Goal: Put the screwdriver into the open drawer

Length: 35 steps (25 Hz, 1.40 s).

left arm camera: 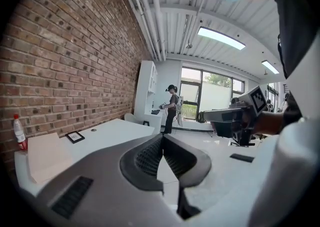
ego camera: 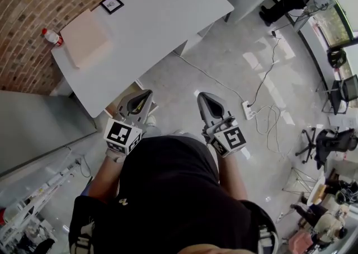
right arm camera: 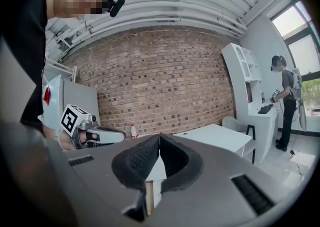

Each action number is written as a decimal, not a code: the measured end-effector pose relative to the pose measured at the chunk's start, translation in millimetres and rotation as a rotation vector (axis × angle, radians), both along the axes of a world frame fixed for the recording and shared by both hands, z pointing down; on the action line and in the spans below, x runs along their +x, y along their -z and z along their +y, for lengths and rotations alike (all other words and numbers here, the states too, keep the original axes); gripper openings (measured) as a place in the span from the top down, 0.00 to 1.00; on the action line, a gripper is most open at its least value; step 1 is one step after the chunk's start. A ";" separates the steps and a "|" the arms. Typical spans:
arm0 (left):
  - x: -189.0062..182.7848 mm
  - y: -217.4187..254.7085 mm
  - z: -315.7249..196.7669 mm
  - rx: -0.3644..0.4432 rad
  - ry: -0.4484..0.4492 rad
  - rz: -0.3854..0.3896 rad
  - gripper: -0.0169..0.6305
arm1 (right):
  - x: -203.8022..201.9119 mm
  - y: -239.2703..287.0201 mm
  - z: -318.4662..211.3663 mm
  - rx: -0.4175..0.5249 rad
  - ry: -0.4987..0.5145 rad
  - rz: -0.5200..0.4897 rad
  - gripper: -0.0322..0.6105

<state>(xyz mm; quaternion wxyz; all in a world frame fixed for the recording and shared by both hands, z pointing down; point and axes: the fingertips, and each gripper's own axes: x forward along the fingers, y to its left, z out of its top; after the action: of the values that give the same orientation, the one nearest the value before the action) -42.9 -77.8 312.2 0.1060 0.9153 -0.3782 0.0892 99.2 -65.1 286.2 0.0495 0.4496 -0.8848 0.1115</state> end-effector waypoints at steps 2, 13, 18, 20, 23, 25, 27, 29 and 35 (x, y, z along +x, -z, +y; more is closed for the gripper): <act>0.9 13.4 5.2 0.020 0.008 0.019 0.97 | -2.6 13.4 0.6 0.032 0.019 -0.008 0.94; -12.1 43.0 23.2 0.067 0.043 0.058 0.96 | -23.1 38.1 9.6 0.082 0.084 -0.031 0.94; -16.3 48.8 22.4 0.088 0.064 0.060 0.96 | -21.9 37.4 10.5 0.080 0.083 -0.041 0.94; -14.6 49.5 22.3 0.099 0.057 0.048 0.96 | -20.3 37.1 11.0 0.082 0.081 -0.043 0.94; -10.1 51.7 21.6 0.117 0.045 0.045 0.96 | -18.6 37.7 10.5 0.085 0.072 -0.057 0.94; -6.0 55.2 22.1 0.124 0.033 0.054 0.96 | -15.5 37.0 11.2 0.086 0.066 -0.057 0.94; -2.1 58.2 22.4 0.124 0.022 0.067 0.96 | -11.5 37.1 12.2 0.091 0.060 -0.050 0.94; 1.7 60.7 22.4 0.126 0.015 0.072 0.96 | -8.0 39.0 13.5 0.100 0.056 -0.049 0.94; 9.3 62.9 18.9 0.133 0.039 0.052 0.96 | 1.9 39.3 19.1 0.105 0.045 -0.051 0.94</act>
<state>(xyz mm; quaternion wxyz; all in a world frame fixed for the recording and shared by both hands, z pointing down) -33.6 -58.9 249.3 0.0566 0.9148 -0.3980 0.0381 101.1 -46.0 246.9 0.0056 0.4284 -0.9004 0.0751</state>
